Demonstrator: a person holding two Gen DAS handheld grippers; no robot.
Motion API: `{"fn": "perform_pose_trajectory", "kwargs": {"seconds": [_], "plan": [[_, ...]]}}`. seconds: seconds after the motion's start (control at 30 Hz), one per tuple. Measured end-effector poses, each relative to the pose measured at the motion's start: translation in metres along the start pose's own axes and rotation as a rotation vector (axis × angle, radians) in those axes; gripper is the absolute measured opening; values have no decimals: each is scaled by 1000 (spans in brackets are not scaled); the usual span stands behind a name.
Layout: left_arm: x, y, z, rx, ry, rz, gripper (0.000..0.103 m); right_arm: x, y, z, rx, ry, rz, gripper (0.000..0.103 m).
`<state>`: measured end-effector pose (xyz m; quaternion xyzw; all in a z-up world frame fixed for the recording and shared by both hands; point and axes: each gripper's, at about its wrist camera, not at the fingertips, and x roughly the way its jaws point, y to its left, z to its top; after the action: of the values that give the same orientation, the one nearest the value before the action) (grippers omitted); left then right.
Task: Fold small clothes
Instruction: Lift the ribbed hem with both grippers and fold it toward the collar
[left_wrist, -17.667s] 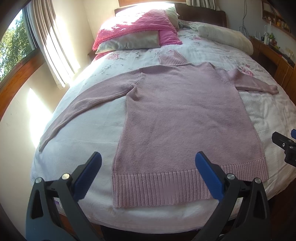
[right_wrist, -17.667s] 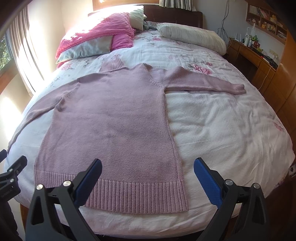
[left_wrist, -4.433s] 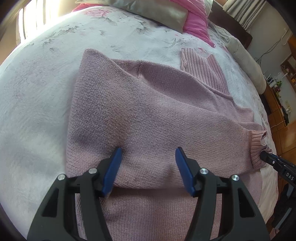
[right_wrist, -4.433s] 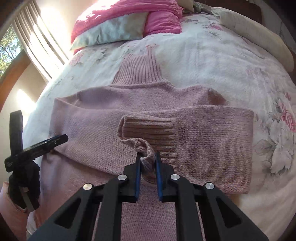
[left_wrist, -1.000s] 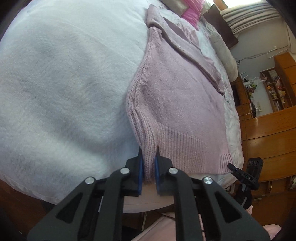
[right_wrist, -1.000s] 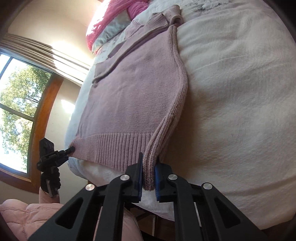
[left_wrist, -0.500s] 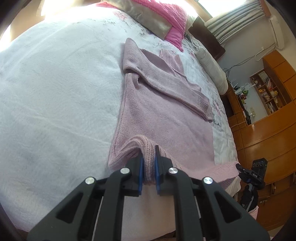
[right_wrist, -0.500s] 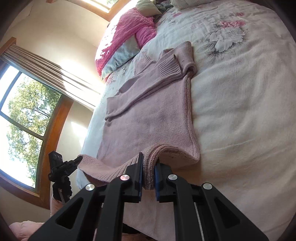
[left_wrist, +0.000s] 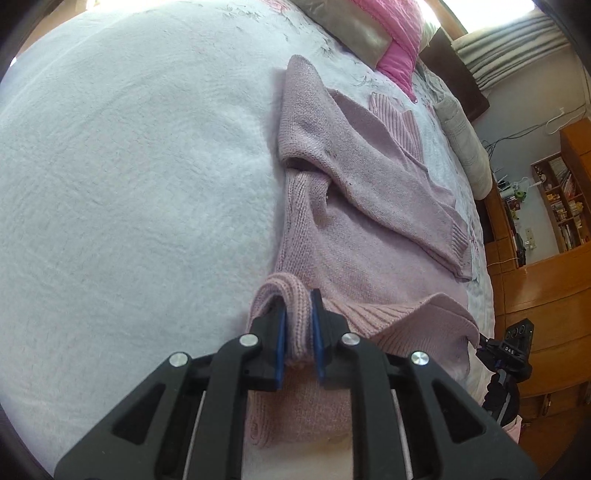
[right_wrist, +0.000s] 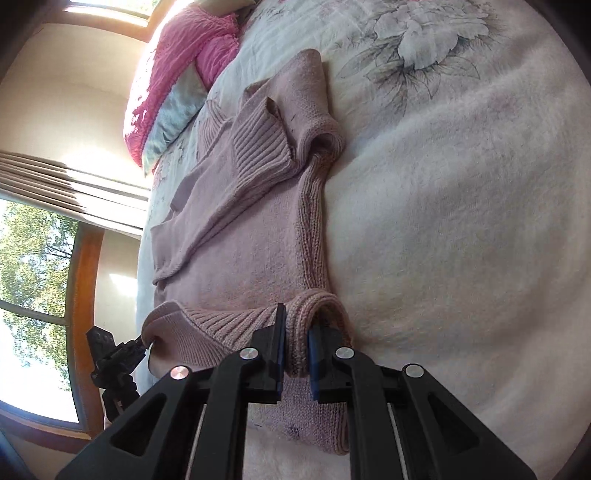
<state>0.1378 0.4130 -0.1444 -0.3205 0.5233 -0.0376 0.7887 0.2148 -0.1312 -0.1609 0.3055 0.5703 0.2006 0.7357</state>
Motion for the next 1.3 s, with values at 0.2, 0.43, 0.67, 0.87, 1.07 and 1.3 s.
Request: {"fn": "perform_pose_trajectory", "kwargs": {"seconds": [0.2,0.43,0.67,0.87,1.07,1.3], "plan": [[-6,26,6,-120,44,-160,17,1,-5,7,14,12,31,15],[-30,55,2,-249,30,-310,43,-24,-15,10,35,-45,11,51],[-49,-5,-1,161,-60,8,50,-32,19,1,-135,-58,-92,51],[-16,-54,2,427,-50,189,55,-29,41,-2,-239,-64,-139,51],[20,-62,13,474,24,231,55,-19,37,2,-279,-33,-175,52],[28,-65,5,489,48,186,17,6,50,7,-421,30,-288,63]]}}
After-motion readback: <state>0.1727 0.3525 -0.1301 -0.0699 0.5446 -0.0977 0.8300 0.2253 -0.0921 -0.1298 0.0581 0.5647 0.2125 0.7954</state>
